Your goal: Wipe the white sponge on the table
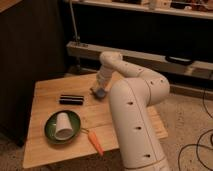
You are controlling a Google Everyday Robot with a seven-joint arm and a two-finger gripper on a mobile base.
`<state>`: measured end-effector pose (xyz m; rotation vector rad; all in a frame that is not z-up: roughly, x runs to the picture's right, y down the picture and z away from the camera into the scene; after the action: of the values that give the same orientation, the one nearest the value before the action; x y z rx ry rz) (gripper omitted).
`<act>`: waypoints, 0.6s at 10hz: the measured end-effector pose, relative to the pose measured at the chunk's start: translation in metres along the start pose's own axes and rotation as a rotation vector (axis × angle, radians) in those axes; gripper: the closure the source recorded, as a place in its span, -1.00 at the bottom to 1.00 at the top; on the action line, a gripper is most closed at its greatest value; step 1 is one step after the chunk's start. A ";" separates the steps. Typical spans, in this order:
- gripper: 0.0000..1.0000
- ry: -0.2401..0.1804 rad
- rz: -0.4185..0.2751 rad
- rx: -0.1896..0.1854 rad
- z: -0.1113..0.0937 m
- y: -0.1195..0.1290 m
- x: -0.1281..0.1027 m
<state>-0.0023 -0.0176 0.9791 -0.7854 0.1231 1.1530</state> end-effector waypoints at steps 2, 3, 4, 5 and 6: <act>0.06 0.000 0.046 0.013 -0.010 -0.027 0.022; 0.06 -0.002 0.066 0.020 -0.015 -0.040 0.036; 0.06 -0.001 0.085 0.024 -0.019 -0.052 0.050; 0.06 0.001 0.101 0.027 -0.022 -0.062 0.062; 0.06 0.006 0.117 0.028 -0.024 -0.071 0.077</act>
<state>0.0984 0.0144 0.9598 -0.7645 0.1920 1.2570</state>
